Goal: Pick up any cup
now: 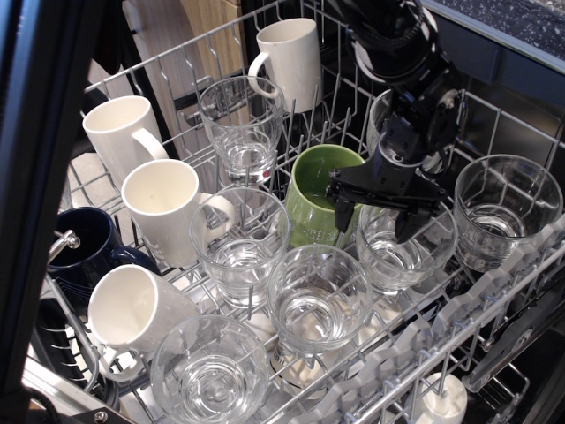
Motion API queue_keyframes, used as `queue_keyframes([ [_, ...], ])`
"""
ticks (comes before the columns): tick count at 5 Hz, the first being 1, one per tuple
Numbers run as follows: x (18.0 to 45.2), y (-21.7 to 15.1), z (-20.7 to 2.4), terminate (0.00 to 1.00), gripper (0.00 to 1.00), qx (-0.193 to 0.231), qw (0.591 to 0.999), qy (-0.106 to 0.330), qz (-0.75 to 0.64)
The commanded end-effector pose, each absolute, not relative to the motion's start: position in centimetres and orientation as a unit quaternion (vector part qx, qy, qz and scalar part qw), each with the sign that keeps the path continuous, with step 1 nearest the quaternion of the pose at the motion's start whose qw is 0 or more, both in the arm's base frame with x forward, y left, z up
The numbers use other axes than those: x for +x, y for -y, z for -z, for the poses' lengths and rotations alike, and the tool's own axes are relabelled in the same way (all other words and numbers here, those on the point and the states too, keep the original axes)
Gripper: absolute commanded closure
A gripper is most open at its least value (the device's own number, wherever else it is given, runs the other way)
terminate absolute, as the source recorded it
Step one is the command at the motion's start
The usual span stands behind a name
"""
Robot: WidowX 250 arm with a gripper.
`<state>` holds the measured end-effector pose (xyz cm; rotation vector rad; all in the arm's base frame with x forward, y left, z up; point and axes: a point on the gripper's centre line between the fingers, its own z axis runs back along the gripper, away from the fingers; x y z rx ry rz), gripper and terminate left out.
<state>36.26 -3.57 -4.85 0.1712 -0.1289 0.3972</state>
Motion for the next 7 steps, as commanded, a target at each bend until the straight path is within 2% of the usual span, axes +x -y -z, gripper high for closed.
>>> queue_keyframes([
  [1, 37.1, 4.2, 4.8, 0.0, 0.0, 0.081, 0.967, 0.096, -0.221],
  [4, 37.6, 4.5, 6.7, 0.0, 0.0, 0.078, 0.957, 0.119, -0.254],
  [5, 38.2, 4.6, 6.8, 0.0, 1.0, 0.073, 0.957, 0.12, -0.254],
  [7, 38.3, 4.5, 6.4, 0.0, 1.0, 0.064, 0.958, 0.12, -0.251],
])
